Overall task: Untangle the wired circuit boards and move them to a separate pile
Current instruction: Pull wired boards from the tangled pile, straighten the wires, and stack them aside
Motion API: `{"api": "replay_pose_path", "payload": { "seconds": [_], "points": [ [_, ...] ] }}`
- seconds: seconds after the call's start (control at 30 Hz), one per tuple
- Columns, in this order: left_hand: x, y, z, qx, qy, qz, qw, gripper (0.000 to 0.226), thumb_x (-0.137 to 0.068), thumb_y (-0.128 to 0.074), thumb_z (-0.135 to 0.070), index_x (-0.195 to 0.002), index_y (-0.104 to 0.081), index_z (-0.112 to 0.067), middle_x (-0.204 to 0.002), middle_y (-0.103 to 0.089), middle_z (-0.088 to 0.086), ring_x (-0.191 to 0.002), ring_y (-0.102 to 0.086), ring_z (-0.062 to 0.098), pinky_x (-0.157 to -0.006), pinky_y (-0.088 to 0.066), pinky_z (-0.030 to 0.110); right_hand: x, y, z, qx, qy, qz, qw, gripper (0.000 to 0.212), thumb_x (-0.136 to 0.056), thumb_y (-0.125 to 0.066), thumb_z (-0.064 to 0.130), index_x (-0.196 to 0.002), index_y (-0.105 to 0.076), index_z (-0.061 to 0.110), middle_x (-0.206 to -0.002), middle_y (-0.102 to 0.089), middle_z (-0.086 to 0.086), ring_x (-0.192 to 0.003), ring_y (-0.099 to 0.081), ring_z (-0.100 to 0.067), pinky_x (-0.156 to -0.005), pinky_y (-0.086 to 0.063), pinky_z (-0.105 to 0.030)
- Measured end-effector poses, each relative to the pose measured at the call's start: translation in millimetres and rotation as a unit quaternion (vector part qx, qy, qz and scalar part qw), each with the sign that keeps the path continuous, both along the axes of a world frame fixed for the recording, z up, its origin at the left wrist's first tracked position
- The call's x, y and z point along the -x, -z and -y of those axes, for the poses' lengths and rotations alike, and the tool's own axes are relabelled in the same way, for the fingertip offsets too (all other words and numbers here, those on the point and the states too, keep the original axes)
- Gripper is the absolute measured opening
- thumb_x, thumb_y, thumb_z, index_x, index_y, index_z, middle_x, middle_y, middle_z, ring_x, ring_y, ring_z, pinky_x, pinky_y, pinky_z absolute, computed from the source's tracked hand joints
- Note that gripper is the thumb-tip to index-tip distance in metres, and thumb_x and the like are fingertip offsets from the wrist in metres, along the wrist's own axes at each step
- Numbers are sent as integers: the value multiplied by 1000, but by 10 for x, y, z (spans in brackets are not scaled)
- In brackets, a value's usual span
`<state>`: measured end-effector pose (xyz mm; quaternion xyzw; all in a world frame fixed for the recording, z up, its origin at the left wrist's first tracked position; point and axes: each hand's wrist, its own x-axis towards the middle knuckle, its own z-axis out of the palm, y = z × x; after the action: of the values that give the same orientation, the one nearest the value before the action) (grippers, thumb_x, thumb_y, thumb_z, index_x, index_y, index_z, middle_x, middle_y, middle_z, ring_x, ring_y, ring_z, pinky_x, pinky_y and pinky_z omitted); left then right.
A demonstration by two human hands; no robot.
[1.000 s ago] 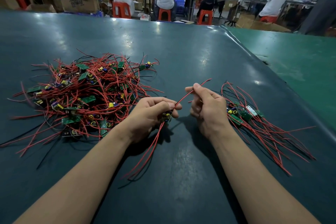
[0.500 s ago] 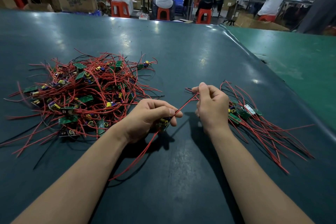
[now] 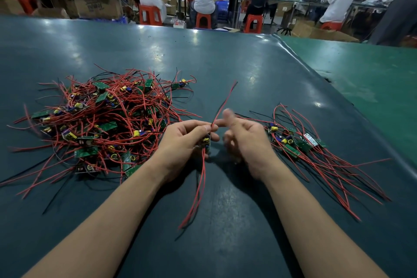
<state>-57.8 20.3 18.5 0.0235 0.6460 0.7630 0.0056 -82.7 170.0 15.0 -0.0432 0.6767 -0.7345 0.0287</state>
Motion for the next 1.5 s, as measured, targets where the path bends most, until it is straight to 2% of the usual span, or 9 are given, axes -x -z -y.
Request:
{"api": "replay_pose_path", "payload": {
  "seconds": [0.13,0.47,0.67,0.83,0.93,1.03,1.23,1.4,1.5],
  "points": [
    [-30,13,-23,72,12,-50,996,16,-93,-58,-2,-83,-69,-7,-66,-70,-2,-59,-63,4,-55,-49,14,-33,-6,17,35,-61,-20,997,11,-92,-63,10,-93,-72,4,-43,-47,11,-35,-35,-1,-33,-27,-14],
    [-43,-50,78,51,138,2,989,20,-90,-60,-10,-76,-75,-14,-65,-67,4,-50,-50,9,-45,-40,18,126,-18,-47,141,115,-29,983,24,-95,-56,5,-73,-64,3,-44,-38,4,-32,-25,-6,-35,-24,-14],
    [-53,-45,110,82,199,1,977,8,-79,-70,-19,-74,-77,-18,-67,-69,4,-58,-44,17,-48,-31,22,111,-49,-24,184,48,79,978,39,-98,-49,18,-59,-46,16,-41,-25,5,-31,-20,-7,-33,-20,-14],
    [-28,-13,28,13,115,11,993,11,-82,-68,-19,-81,-77,-12,-71,-70,5,-60,-54,13,-49,-43,19,131,-62,-85,240,65,78,965,30,-102,-48,24,-81,-61,7,-50,-40,3,-35,-29,-6,-35,-26,-16],
    [7,25,-15,-41,27,17,999,10,-85,-66,-13,-85,-75,-10,-73,-66,7,-62,-57,16,-51,-53,25,90,-48,-67,152,-7,87,985,25,-98,-54,31,-92,-68,11,-54,-46,5,-37,-32,-6,-36,-28,-17],
    [14,43,-10,-16,24,-4,1000,20,-77,-69,-24,-92,-73,-10,-82,-72,6,-72,-65,16,-64,-56,30,16,10,29,58,-66,40,995,20,-93,-63,21,-76,-73,18,-53,-46,4,-37,-34,-6,-37,-28,-16],
    [27,31,18,-49,65,23,996,29,-72,-70,-24,-96,-68,-7,-86,-75,7,-72,-70,12,-59,-57,24,46,16,16,110,-45,31,992,16,-93,-63,14,-82,-74,12,-58,-56,1,-39,-37,-7,-38,-33,-17],
    [16,46,16,-52,38,21,998,24,-69,-73,-24,-85,-71,-7,-81,-73,9,-72,-66,19,-62,-59,26,31,57,18,20,-81,-17,996,11,-91,-66,14,-88,-76,17,-58,-60,4,-39,-38,-7,-37,-33,-16],
    [8,18,35,-22,68,25,997,23,-68,-74,-21,-86,-70,-7,-76,-71,6,-72,-65,17,-65,-53,29,46,55,9,37,-42,-23,998,17,-92,-65,16,-80,-77,13,-49,-48,2,-37,-34,-8,-37,-30,-16]
  ]
}}
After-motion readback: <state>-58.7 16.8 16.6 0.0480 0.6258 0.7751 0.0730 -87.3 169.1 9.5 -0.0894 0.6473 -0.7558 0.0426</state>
